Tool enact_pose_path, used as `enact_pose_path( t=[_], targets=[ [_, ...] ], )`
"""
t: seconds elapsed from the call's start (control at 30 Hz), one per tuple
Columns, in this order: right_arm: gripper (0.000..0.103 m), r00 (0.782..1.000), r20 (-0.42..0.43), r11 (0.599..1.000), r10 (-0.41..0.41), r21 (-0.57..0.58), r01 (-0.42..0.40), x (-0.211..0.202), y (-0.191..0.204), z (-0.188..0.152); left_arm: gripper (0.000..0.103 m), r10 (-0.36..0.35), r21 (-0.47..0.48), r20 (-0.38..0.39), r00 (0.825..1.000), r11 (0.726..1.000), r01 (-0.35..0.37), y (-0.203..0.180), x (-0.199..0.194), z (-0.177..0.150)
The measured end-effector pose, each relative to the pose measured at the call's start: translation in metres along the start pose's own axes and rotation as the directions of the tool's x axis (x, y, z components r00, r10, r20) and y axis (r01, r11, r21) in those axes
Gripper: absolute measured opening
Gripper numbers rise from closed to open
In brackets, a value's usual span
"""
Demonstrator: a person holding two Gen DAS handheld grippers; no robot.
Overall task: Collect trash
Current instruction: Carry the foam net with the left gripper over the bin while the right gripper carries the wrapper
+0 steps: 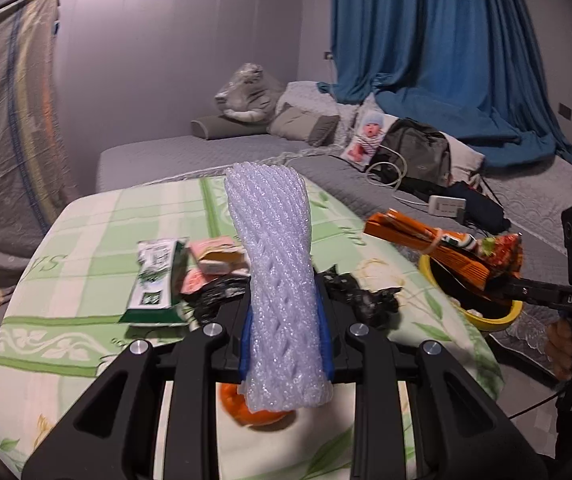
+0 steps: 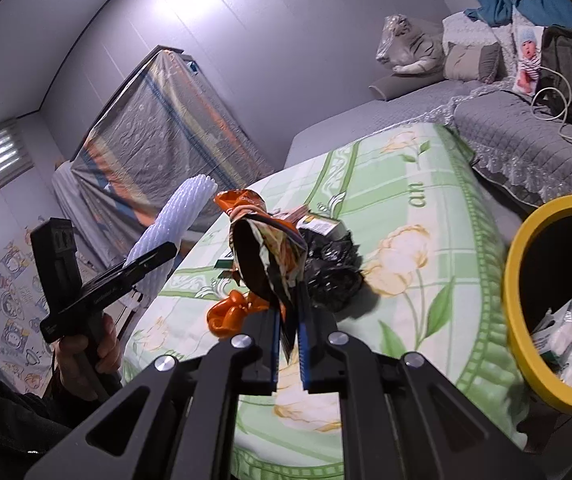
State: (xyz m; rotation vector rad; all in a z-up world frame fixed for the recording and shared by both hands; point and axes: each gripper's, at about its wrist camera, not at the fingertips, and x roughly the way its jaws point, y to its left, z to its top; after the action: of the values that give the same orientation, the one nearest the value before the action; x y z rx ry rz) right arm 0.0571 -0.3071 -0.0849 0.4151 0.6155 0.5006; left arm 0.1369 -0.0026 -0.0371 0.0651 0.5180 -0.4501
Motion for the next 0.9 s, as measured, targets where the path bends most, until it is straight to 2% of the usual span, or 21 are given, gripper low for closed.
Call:
enact_pose_path(
  t=[0.27, 0.43, 0.67, 0.9],
  targets=[
    [0.007, 0.993, 0.073, 0.995, -0.088, 0.044, 0.085, -0.028, -0.025, 0.011, 0.025, -0.086, 0.074, 0.008, 0.996, 0.994, 0.086, -0.043, 0.022, 0.021],
    [0.007, 0.978, 0.125, 0.984, -0.169, 0.073, 0.16, -0.052, -0.042, 0.015, 0.025, -0.143, 0.11, -0.003, 0.99, 0.984, 0.142, -0.067, 0.041, 0.029],
    [0.007, 0.95, 0.17, 0.961, -0.261, 0.136, 0.24, -0.074, -0.077, 0.018, 0.025, -0.227, 0.166, -0.022, 0.974, 0.96, 0.227, -0.117, 0.074, 0.044],
    [0.007, 0.908, 0.195, 0.923, -0.37, 0.192, 0.334, -0.094, -0.11, 0.013, 0.025, -0.292, 0.222, -0.048, 0.955, 0.929, 0.295, -0.171, 0.109, 0.05]
  ],
)
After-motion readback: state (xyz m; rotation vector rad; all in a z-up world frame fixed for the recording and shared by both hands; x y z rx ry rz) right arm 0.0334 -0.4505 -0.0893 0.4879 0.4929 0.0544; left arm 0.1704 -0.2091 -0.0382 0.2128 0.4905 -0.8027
